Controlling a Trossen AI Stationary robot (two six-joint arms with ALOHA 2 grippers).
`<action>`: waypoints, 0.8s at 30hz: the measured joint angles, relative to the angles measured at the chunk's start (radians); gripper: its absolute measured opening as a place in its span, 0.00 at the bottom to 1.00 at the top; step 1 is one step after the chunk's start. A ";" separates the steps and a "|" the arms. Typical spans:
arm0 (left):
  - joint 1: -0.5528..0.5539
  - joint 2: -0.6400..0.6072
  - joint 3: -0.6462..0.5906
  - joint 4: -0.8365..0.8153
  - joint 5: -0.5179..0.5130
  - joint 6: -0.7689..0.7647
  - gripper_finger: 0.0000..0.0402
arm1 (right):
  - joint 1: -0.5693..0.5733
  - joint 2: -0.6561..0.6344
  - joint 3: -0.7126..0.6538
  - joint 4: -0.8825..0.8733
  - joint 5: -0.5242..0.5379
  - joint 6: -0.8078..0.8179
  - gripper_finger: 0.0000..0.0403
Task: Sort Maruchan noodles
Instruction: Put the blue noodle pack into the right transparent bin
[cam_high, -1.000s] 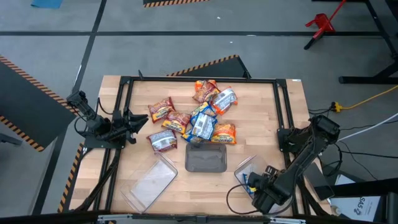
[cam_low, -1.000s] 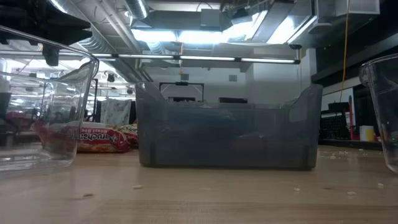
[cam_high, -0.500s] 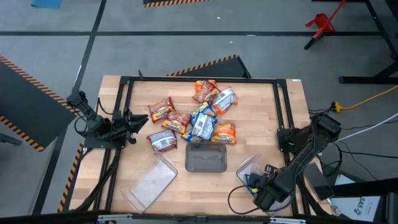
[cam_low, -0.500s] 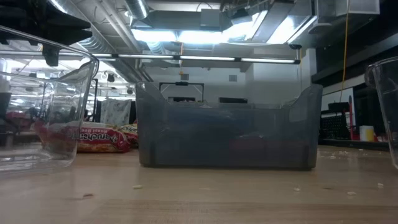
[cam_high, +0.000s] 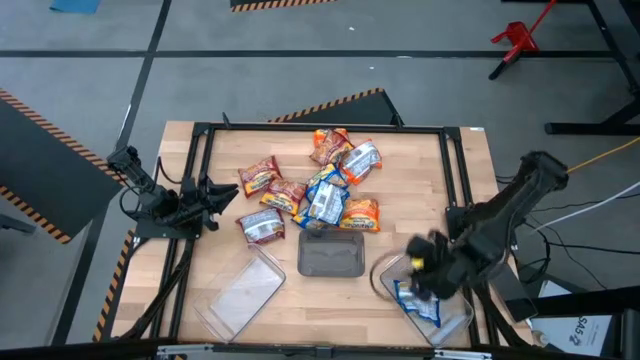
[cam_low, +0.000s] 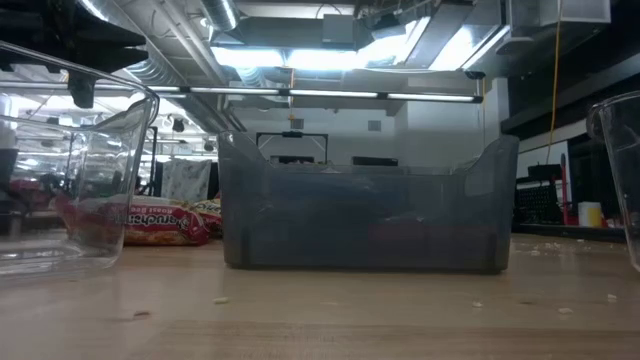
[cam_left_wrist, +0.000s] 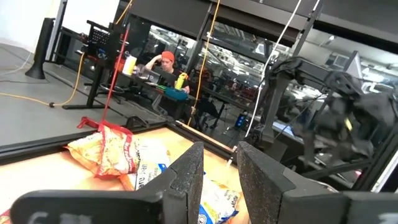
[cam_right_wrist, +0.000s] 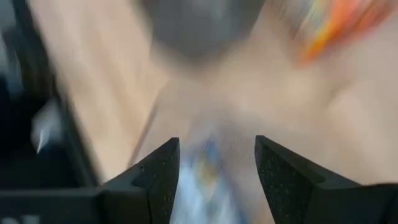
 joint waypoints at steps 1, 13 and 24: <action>0.000 0.000 0.000 0.000 0.000 -0.003 0.23 | -0.025 -0.029 0.000 0.007 0.094 -0.019 0.48; 0.000 0.000 0.000 0.000 -0.001 -0.032 0.23 | -0.476 0.010 -0.015 0.167 0.233 -0.286 0.72; 0.000 0.000 0.000 0.000 -0.001 -0.032 0.23 | -0.702 0.315 -0.042 0.581 0.034 -0.366 0.86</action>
